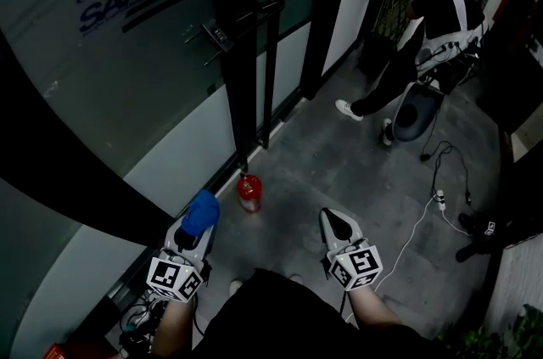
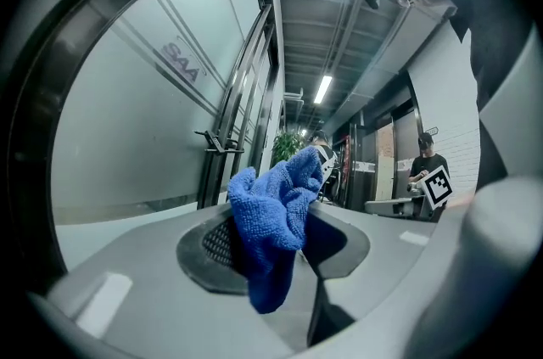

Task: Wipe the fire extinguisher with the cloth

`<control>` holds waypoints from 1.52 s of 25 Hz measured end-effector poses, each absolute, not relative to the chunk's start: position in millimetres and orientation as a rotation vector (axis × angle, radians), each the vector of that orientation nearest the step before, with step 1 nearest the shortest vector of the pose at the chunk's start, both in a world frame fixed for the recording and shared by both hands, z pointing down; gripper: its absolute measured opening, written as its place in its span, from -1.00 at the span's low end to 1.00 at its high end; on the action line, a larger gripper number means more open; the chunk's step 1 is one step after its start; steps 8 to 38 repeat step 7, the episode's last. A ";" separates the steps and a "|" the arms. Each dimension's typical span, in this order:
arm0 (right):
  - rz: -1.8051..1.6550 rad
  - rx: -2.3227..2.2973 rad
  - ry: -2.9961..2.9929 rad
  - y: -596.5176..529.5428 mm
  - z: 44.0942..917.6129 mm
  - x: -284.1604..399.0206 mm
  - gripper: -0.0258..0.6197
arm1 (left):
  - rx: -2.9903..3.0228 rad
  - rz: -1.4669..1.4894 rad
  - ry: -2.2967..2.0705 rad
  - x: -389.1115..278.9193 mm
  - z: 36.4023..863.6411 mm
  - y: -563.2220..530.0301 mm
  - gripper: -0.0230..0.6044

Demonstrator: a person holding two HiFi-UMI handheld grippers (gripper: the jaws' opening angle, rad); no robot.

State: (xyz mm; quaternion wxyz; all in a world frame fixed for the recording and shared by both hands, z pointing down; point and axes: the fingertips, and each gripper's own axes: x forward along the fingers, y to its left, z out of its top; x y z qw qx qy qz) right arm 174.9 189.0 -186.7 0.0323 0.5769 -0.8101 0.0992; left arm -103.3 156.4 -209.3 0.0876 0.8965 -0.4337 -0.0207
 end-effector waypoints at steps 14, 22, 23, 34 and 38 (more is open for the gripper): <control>0.301 1.772 -2.507 196.0 -186.4 169.7 -0.91 | 2.647 -0.073 -1.305 -109.5 -204.9 168.8 -0.40; 0.301 1.772 -2.507 196.0 -186.4 169.7 -0.91 | 2.647 -0.073 -1.305 -109.5 -204.9 168.8 -0.40; 0.301 1.772 -2.507 196.0 -186.4 169.7 -0.91 | 2.647 -0.073 -1.305 -109.5 -204.9 168.8 -0.40; 0.301 1.772 -2.507 196.0 -186.4 169.7 -0.91 | 2.647 -0.073 -1.305 -109.5 -204.9 168.8 -0.40; 0.301 1.772 -2.507 196.0 -186.4 169.7 -0.91 | 2.647 -0.073 -1.305 -109.5 -204.9 168.8 -0.40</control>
